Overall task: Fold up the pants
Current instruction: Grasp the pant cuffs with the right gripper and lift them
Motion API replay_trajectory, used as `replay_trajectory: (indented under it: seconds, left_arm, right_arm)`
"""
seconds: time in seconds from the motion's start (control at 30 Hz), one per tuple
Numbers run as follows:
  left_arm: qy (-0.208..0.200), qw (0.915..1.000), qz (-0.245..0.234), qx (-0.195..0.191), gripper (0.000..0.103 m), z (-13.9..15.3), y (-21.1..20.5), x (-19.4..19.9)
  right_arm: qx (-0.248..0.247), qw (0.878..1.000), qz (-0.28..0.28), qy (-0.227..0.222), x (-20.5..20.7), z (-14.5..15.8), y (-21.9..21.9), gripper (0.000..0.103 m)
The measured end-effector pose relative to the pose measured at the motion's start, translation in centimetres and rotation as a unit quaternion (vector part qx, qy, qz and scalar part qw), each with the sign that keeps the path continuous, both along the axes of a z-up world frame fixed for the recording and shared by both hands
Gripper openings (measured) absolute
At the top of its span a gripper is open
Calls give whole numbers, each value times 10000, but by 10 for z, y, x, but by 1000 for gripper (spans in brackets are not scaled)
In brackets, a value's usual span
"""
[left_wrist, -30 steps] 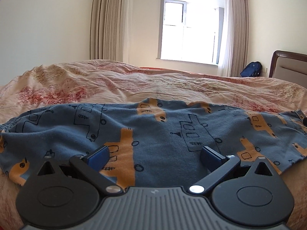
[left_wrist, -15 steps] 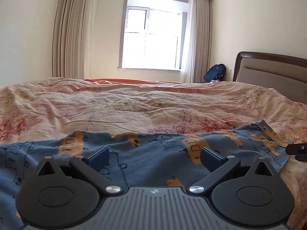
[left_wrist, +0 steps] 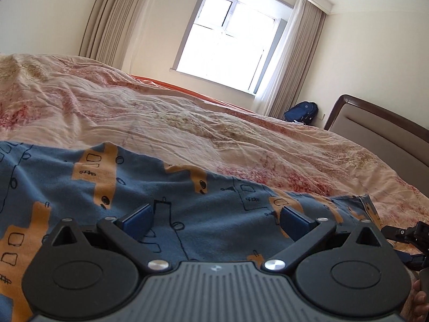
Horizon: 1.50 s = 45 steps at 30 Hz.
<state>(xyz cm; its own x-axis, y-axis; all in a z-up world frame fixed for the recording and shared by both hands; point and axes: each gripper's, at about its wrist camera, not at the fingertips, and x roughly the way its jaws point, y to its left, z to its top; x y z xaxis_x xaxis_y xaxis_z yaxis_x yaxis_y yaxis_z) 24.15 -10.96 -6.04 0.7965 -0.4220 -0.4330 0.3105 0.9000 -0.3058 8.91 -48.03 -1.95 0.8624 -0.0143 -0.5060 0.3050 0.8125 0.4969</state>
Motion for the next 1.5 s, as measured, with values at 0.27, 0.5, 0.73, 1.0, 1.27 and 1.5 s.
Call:
replay_trajectory:
  seconds: [0.27, 0.5, 0.73, 1.0, 1.27, 1.5]
  left_arm:
    - [-56, 9992, 153, -376, 103, -1, 15, 0]
    - [-49, 9987, 164, -476, 103, -2, 18, -1]
    - [-76, 9988, 166, -460, 103, -2, 18, -3]
    - [-798, 9944, -685, 77, 103, 21, -38, -13]
    - [-305, 9890, -1180, 842, 102, -1, -80, -5]
    - [-114, 9912, -1233, 468, 103, 1, -59, 2]
  right_arm:
    - [272, 9987, -335, 277, 12, 0, -7, 98]
    - [-117, 9980, 149, 604, 10, 7, 5, 95]
    - [171, 9976, 118, 663, 23, 1, -8, 98]
    - [411, 9972, -611, 84, 11, -4, -19, 29]
    - [37, 9972, -731, -149, 1, 6, -21, 13]
    - [-107, 9966, -817, -23, 3, 4, -23, 12]
